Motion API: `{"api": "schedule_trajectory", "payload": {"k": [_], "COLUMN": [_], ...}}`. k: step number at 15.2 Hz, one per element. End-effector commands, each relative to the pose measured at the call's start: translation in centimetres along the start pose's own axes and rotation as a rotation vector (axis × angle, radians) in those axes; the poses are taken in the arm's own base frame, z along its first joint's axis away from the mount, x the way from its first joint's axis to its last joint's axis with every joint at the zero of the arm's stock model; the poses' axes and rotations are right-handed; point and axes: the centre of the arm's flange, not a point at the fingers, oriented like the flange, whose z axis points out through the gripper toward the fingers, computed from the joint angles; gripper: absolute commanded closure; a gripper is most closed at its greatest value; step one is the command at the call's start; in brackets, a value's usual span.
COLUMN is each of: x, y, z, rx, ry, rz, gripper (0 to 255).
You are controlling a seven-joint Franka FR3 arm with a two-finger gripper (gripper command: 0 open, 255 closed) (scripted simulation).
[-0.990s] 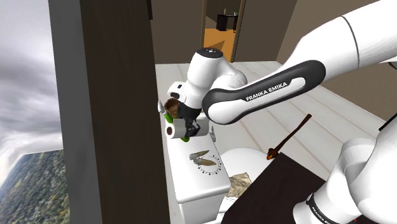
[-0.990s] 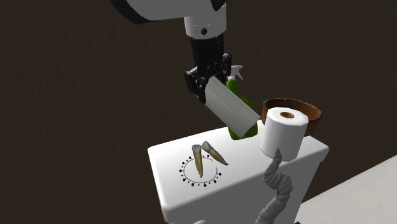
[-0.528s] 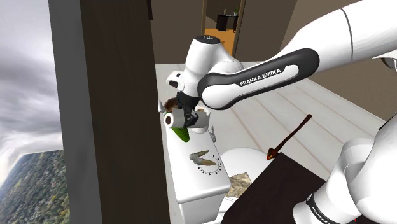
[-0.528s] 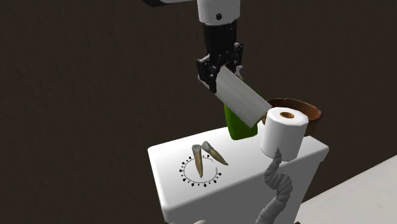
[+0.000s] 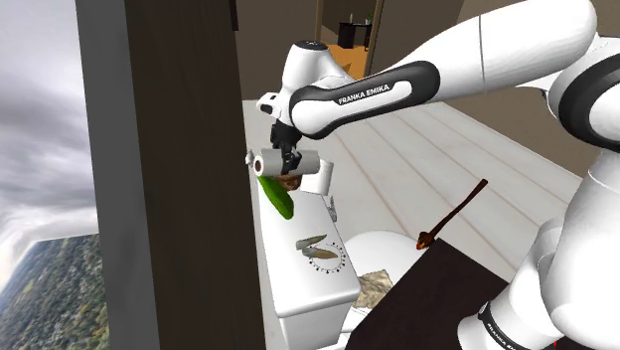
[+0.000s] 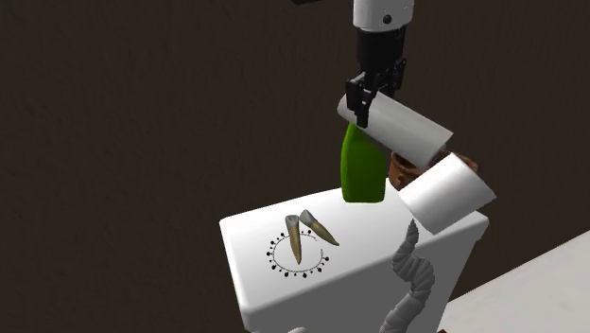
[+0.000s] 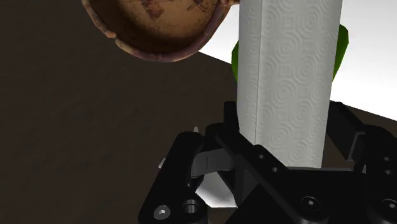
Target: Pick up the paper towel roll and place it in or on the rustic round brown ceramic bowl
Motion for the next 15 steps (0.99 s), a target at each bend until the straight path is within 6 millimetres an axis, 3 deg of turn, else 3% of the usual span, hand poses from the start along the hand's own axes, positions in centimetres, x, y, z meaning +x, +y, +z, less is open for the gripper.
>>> {"api": "schedule_trajectory", "payload": {"k": [1, 11, 15], "x": [-0.9, -4.6, -4.8], "y": [2.7, 14.8, 14.3], "z": [0.4, 2.2, 4.2], "rx": [-0.002, -0.002, -0.002], "ry": [0.001, 0.001, 0.001], "rz": [0.000, 0.000, 0.000], "gripper": [255, 255, 255]}}
